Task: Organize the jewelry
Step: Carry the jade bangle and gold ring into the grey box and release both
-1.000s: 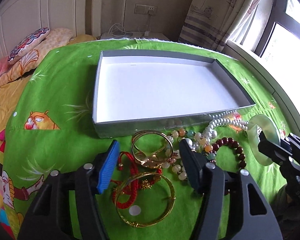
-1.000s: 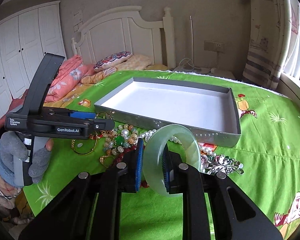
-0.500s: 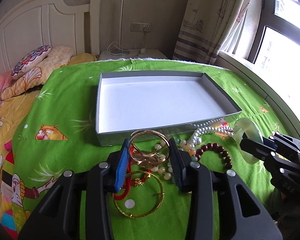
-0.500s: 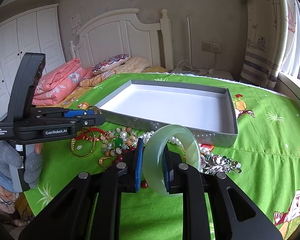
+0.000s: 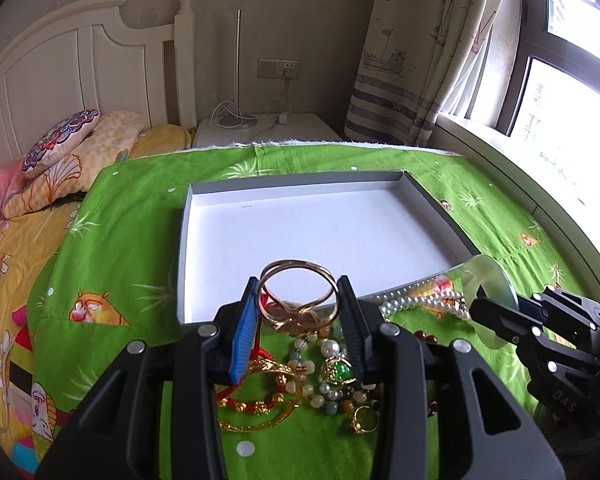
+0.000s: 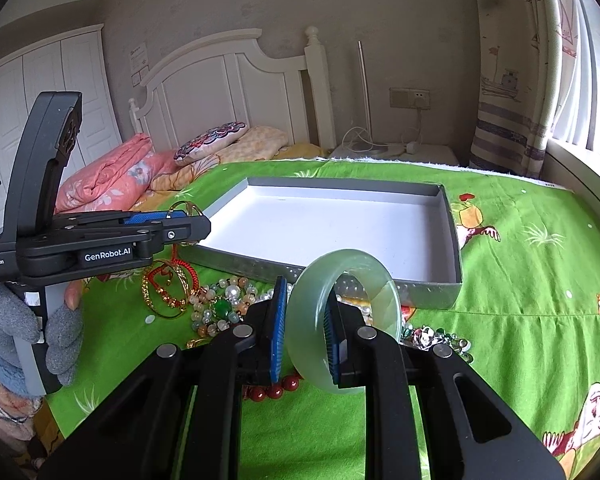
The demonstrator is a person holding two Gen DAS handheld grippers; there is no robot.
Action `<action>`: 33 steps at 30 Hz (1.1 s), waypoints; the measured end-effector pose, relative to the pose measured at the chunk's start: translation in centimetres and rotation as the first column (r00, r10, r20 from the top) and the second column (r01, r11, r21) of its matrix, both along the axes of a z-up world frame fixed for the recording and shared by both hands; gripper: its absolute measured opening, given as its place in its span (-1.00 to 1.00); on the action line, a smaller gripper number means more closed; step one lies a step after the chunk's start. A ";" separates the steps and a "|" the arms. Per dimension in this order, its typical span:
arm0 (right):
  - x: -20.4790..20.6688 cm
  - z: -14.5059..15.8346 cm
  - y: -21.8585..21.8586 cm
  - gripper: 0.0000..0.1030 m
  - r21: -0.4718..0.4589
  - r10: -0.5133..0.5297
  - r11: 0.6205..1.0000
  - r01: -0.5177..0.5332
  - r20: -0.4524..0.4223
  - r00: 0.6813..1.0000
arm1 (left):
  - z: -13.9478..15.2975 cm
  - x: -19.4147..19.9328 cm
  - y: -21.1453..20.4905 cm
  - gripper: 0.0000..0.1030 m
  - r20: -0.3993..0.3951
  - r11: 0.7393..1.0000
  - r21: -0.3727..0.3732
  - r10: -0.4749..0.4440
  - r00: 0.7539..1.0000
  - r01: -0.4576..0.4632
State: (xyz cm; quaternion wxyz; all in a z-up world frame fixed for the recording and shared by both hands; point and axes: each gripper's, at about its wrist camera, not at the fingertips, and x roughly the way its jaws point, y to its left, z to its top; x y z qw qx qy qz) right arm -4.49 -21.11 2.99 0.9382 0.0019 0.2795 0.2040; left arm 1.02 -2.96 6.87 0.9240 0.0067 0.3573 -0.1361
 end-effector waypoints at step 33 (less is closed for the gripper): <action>8.7 0.7 1.5 -0.62 -0.048 -0.058 0.997 0.056 -0.047 0.997 | 0.4 6.4 2.6 -0.26 -0.099 0.984 -0.164 -0.081 0.992 0.064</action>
